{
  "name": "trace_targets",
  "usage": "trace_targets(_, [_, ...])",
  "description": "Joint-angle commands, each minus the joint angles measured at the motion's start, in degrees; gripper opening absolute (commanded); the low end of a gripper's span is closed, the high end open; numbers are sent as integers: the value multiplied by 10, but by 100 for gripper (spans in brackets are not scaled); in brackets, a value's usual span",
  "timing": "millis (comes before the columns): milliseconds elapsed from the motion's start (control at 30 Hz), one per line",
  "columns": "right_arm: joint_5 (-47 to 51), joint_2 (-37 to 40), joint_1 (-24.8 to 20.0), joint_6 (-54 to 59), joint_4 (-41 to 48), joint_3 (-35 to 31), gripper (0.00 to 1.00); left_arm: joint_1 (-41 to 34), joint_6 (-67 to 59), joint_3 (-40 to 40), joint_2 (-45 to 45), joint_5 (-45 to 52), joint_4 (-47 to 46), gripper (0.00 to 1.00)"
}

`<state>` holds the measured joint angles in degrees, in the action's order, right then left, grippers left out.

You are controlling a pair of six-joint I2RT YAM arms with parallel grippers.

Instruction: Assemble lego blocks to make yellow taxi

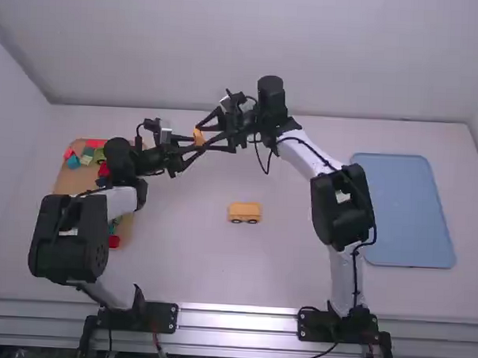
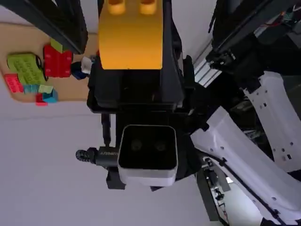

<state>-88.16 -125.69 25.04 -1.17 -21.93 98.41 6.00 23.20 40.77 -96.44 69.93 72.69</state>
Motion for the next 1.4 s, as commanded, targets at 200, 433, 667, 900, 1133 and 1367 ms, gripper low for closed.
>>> trace_targets(200, [-4, -2, 6, 1, 1, 21, 47, -24, 9, 12, 0, -5, 6, 18])
trace_targets(433, [-6, -2, 0, -1, 3, 21, 47, -19, 10, 12, 0, -4, 13, 17])
trace_targets(667, [-11, -2, 0, -1, 3, 21, 44, -19, 11, 12, 0, -10, 28, 16])
trace_targets(900, [-8, -2, -1, -1, -2, 21, 24, -19, 19, 11, 0, -16, 28, 29])
trace_targets(1133, [71, -2, -17, -72, -63, 21, 21, -19, 19, 11, 0, -17, 10, 99])
trace_targets(1367, [296, 27, -58, -50, 36, 21, 21, -19, -76, 11, 0, -34, -161, 99])
